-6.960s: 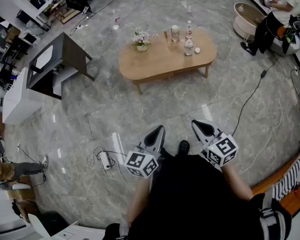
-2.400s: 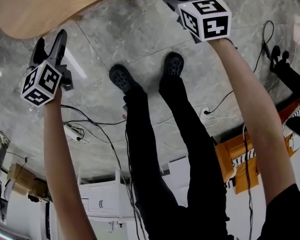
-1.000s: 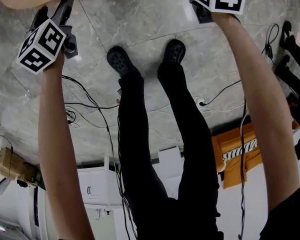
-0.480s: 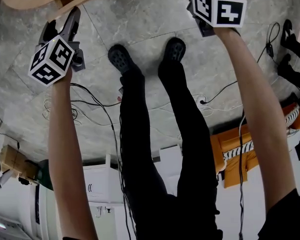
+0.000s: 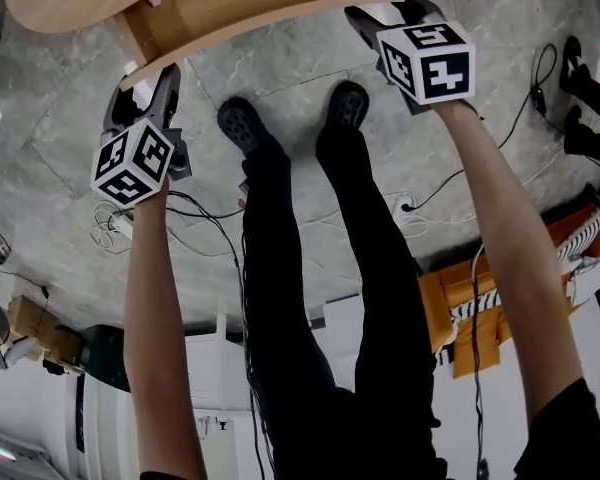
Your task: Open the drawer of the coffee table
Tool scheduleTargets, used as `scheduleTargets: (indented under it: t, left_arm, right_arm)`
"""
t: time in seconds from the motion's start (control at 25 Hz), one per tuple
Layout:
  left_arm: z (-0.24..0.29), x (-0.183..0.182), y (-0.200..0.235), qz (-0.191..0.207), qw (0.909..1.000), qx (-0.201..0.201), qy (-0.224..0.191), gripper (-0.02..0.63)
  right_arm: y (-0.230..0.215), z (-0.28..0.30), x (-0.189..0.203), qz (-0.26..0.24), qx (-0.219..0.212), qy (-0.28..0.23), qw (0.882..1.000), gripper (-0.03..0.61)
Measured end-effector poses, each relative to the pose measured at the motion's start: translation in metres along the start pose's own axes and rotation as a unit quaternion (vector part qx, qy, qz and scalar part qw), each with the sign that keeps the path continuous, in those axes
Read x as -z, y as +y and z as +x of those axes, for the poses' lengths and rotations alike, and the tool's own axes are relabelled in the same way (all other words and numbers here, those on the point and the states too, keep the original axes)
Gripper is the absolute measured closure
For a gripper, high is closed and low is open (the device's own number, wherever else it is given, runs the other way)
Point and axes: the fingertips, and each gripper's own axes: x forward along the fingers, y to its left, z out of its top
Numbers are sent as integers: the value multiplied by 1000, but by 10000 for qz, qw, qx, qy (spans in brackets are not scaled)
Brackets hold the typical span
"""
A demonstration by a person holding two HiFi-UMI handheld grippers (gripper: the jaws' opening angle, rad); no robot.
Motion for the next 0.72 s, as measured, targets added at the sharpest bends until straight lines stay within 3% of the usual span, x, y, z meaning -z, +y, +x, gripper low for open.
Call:
scheduleTargets:
  t: [0.72]
  left_arm:
    - [2, 29, 0, -8, 9987, -83, 499, 242]
  right_arm:
    - [5, 5, 26, 136, 45, 140, 9998, 296]
